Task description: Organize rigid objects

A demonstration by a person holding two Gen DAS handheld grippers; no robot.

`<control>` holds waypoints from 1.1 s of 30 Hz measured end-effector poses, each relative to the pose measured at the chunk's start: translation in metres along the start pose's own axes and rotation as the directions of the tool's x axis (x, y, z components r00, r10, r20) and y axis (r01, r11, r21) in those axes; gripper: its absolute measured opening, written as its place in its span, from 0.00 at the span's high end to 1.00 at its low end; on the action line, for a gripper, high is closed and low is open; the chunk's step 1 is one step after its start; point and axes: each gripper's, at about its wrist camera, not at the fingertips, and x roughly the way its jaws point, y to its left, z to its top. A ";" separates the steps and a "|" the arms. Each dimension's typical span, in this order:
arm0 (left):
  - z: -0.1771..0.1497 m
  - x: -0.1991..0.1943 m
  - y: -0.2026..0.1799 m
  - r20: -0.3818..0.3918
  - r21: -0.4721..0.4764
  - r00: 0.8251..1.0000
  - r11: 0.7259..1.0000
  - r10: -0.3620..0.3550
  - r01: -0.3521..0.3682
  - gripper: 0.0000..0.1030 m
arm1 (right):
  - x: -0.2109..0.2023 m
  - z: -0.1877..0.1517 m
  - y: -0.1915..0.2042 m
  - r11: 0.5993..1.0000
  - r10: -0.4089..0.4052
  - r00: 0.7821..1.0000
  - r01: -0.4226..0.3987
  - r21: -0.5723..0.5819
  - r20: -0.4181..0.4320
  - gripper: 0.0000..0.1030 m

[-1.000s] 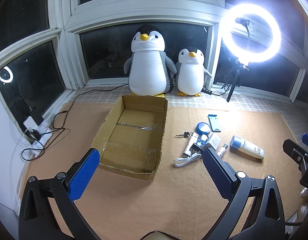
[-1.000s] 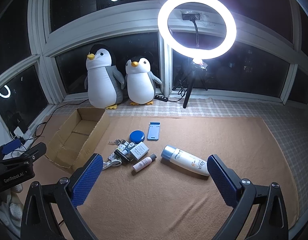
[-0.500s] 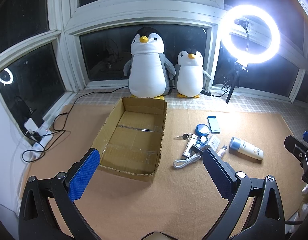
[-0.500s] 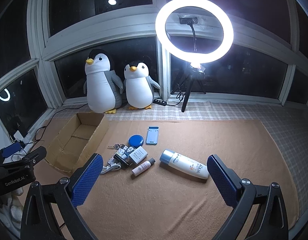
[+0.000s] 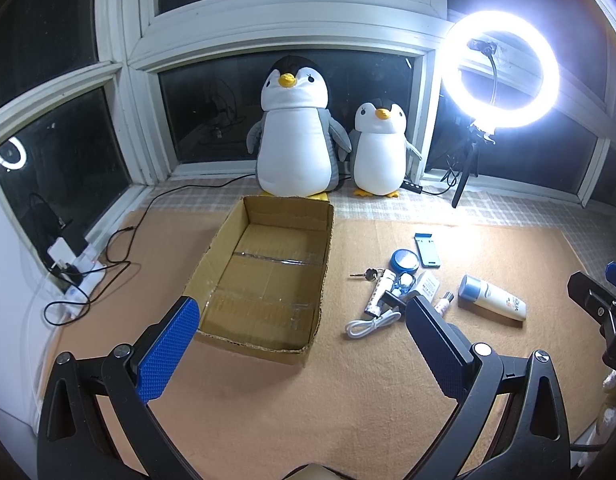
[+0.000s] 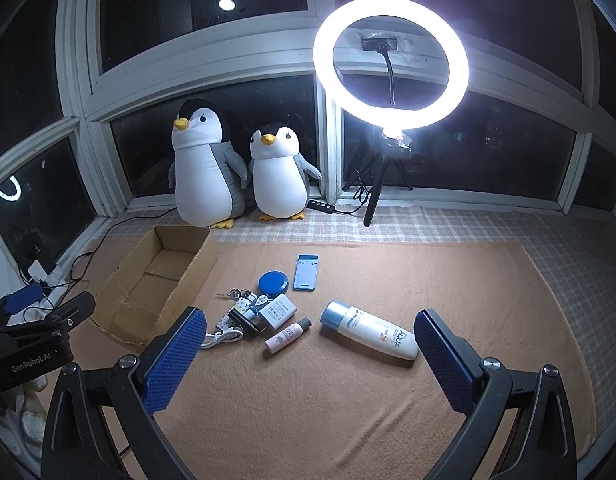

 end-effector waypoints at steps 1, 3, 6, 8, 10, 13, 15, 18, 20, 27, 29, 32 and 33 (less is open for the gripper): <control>0.000 0.000 0.000 0.000 0.000 1.000 1.000 0.000 0.000 0.01 | 0.000 0.000 0.000 1.000 0.000 1.000 0.000 0.000 -0.001 0.00; 0.000 0.000 0.000 0.000 0.000 1.000 1.000 0.000 0.000 0.01 | 0.000 0.000 0.000 1.000 0.001 1.000 -0.001 -0.001 -0.002 0.00; 0.000 0.000 0.000 -0.001 0.001 1.000 1.000 0.000 0.000 0.01 | 0.001 0.000 0.000 1.000 0.001 1.000 -0.001 -0.001 -0.002 0.00; 0.000 0.001 0.000 -0.002 0.001 1.000 1.000 0.000 0.000 0.01 | 0.001 0.000 0.000 1.000 0.001 1.000 -0.001 -0.001 -0.003 0.00; -0.001 0.001 0.000 -0.004 0.000 1.000 1.000 0.000 0.000 0.01 | 0.001 -0.001 0.000 1.000 0.000 1.000 0.000 -0.001 -0.004 0.00; -0.002 0.003 0.001 -0.008 -0.001 1.000 1.000 0.004 -0.004 0.01 | 0.003 -0.001 0.000 1.000 -0.001 1.000 0.001 -0.002 -0.009 0.00; -0.002 0.005 0.002 -0.010 -0.004 1.000 1.000 0.006 -0.006 0.01 | 0.006 -0.002 -0.002 1.000 -0.002 1.000 0.002 -0.001 -0.013 0.00; -0.003 0.007 0.005 -0.012 -0.005 1.000 1.000 0.007 -0.007 0.01 | 0.008 -0.003 -0.003 1.000 0.000 1.000 0.000 -0.001 -0.019 0.00; -0.004 0.009 0.008 -0.013 -0.005 1.000 1.000 0.014 -0.014 0.01 | 0.010 -0.003 -0.003 1.000 -0.001 1.000 0.001 -0.003 -0.022 0.00; -0.008 0.024 0.031 -0.042 -0.023 0.997 0.998 0.063 -0.064 0.01 | 0.020 -0.006 -0.006 1.000 0.001 0.999 -0.001 -0.001 -0.037 0.00; -0.009 0.029 0.039 -0.049 -0.028 0.996 0.996 0.077 -0.079 0.01 | 0.022 -0.007 -0.007 1.000 0.005 0.999 -0.004 0.002 -0.041 0.00; -0.010 0.037 0.055 -0.064 -0.045 0.993 0.994 0.094 -0.097 0.01 | 0.027 -0.008 -0.008 1.000 0.016 0.999 -0.015 0.008 -0.044 0.00; -0.010 0.041 0.061 -0.069 -0.052 0.992 0.993 0.103 -0.106 0.01 | 0.029 -0.008 -0.009 1.000 0.020 0.999 -0.020 0.011 -0.043 0.00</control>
